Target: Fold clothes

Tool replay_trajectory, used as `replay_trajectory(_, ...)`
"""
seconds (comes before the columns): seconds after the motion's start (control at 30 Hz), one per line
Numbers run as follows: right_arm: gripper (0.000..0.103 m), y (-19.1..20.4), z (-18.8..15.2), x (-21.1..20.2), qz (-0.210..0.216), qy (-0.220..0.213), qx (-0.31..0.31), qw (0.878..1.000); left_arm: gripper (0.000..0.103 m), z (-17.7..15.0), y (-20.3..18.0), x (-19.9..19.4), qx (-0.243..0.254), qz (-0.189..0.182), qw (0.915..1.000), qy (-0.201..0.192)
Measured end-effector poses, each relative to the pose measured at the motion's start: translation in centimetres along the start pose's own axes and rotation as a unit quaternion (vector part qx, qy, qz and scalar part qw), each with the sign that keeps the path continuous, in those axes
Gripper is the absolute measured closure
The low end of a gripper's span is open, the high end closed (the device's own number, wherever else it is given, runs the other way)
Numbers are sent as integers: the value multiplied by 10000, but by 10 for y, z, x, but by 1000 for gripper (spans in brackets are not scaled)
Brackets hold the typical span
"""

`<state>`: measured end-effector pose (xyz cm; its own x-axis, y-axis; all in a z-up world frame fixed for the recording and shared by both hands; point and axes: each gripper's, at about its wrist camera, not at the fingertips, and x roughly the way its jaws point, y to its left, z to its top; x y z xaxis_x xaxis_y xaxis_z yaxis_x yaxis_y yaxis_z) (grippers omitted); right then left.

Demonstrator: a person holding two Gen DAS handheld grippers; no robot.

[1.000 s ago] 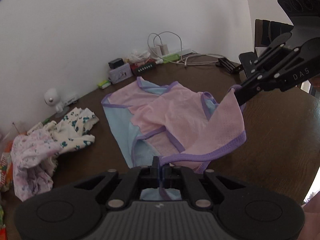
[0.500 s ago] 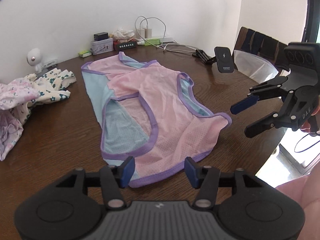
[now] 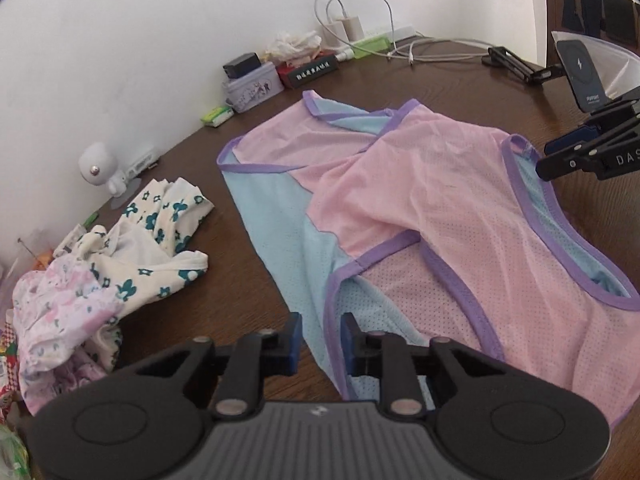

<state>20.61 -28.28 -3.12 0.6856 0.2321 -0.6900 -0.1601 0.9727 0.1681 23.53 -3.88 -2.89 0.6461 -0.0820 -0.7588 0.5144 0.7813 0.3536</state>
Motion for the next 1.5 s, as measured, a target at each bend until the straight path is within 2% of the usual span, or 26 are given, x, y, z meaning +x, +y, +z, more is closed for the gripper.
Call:
replay_trajectory(0.07, 73, -5, 0, 7, -4, -47, 225, 9997, 87, 4, 0, 12, 133, -45, 9999, 20)
replay_trajectory(0.23, 73, -5, -2, 12, -128, -214, 336, 9991, 84, 16, 4, 21, 75, -442, 9989, -146)
replay_trajectory(0.33, 86, -1, -1, 15, -160, -222, 285, 9992, 92, 17, -2, 30, 350, -261, 9990, -135)
replay_trajectory(0.37, 88, 1, -1, 16, -175, -220, 242, 9993, 98, 17, -4, 32, 409, -262, 9987, -131)
replay_trajectory(0.43, 91, 6, 0, 17, -242, -211, 57, 9995, 102, 13, 8, 28, 173, -152, 9995, -237)
replay_trajectory(0.57, 96, 19, 1, 18, -452, -233, -448, 9977, 102, 5, 30, 18, -301, 69, 9985, -448)
replay_trajectory(0.8, 97, 41, 3, 19, -850, -329, -1450, 9852, 102, -9, 70, 1, -1128, 453, 9893, -811)
replay_trajectory(0.9, 97, 51, 4, 19, -998, -355, -1856, 9769, 102, -24, 88, 10, -1650, 371, 9837, -603)
replay_trajectory(1.0, 97, 59, 0, 24, -934, -234, -2058, 9739, 102, -34, 93, 20, -1813, 488, 9812, -437)
replay_trajectory(1.03, 96, 61, -2, 24, -890, -202, -2082, 9738, 101, -37, 94, 23, -1845, 531, 9806, -388)
replay_trajectory(1.1, 81, 56, -1, 19, -641, -222, -1757, 9821, 96, -41, 96, 24, -1966, 457, 9788, -349)
replay_trajectory(1.13, 58, 52, 0, 14, -500, -243, -1558, 9862, 92, -43, 97, 23, -2038, 404, 9775, -354)
replay_trajectory(1.17, 51, 49, 0, 7, -338, -264, -1359, 9898, 91, -46, 97, 16, -2038, 315, 9776, -420)
replay_trajectory(1.23, 51, 44, -3, -10, -5, -289, -1056, 9940, 79, -51, 96, 1, -2035, 135, 9774, -552)
replay_trajectory(1.3, 51, 44, -10, -31, 544, -255, -914, 9940, 78, -57, 95, -14, -2029, -45, 9768, -683)
replay_trajectory(1.4, 51, 52, -26, -51, 1437, 53, -921, 9853, 79, -62, 73, -37, -1496, -623, 9841, -720)
replay_trajectory(1.43, 51, 57, -31, -55, 1618, 167, -948, 9821, 79, -63, 63, -43, -1303, -840, 9854, -698)
replay_trajectory(1.5, 51, 65, -39, -54, 1588, 307, -925, 9825, 79, -66, 42, -51, -942, -1216, 9860, -636)
